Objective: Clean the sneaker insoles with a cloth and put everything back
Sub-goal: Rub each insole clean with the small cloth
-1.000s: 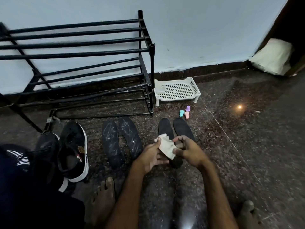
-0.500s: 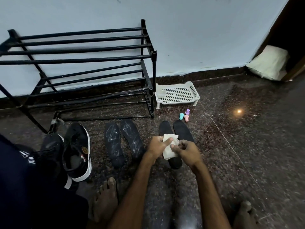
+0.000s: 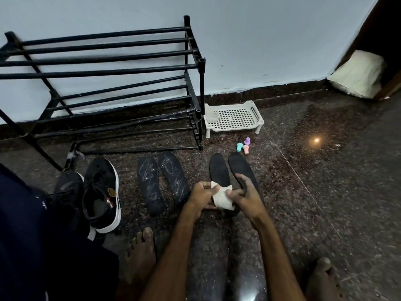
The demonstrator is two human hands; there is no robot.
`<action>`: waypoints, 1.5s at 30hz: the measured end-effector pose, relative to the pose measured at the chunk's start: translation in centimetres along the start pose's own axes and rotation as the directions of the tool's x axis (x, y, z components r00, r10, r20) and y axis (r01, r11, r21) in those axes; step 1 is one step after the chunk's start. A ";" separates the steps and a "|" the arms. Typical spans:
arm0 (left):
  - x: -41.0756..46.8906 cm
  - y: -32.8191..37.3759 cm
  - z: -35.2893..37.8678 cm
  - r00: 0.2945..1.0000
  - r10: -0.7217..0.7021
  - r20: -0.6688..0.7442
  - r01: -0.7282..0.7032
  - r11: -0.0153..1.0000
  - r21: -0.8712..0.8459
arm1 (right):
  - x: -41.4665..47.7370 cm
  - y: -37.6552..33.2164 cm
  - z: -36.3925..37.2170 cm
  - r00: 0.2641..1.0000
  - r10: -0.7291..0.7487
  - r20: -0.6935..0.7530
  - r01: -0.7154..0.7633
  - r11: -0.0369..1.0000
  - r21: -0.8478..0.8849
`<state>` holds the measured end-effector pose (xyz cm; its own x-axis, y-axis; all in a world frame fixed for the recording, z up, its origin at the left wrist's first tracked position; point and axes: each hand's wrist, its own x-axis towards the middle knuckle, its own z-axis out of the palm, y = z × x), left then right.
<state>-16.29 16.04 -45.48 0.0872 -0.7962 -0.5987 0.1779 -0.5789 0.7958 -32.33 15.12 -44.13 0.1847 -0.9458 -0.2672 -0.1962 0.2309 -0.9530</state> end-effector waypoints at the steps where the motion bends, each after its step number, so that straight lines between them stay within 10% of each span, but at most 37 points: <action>1: 0.1 0.0 -0.2 1.000 0.007 -0.013 -0.007 1.000 -0.018 | 0.0 0.0 0.1 0.997 -0.042 0.066 0.047 0.996 -0.074; 8: 0.4 0.2 -2.7 0.980 0.118 -0.160 -0.084 0.974 0.209 | -0.2 -0.3 2.0 0.997 -0.073 -0.040 0.048 0.899 -0.435; 13: 3.2 -2.0 -9.5 0.813 0.082 -0.576 0.036 0.981 0.191 | -0.3 0.5 2.3 0.999 0.033 -0.024 -0.038 0.966 -0.254; 18: 7.0 -4.8 -13.6 0.759 -0.041 -0.650 0.256 0.936 0.241 | -0.1 2.0 1.9 0.985 0.156 0.079 -0.119 0.928 -0.354; 29: 6.9 -4.1 -11.0 0.833 -0.090 -0.546 0.263 0.933 0.247 | 0.0 5.3 2.5 0.929 0.328 0.169 -0.294 0.935 -0.201; 35: 5.5 -2.7 -9.4 0.941 -0.011 -0.340 0.023 0.999 0.032 | 0.2 5.7 3.1 0.935 0.328 0.134 -0.296 0.931 -0.212; 45: -1.5 5.0 -4.4 0.925 0.344 0.164 -0.372 0.907 0.198 | -0.4 -2.4 0.3 0.976 0.214 -0.051 -0.202 0.963 0.180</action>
<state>-11.18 15.10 -40.96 -0.0192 -0.9640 -0.2651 -0.0648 -0.2634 0.9625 -31.62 14.98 -41.77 0.0891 -0.8849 -0.4572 -0.0532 0.4541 -0.8893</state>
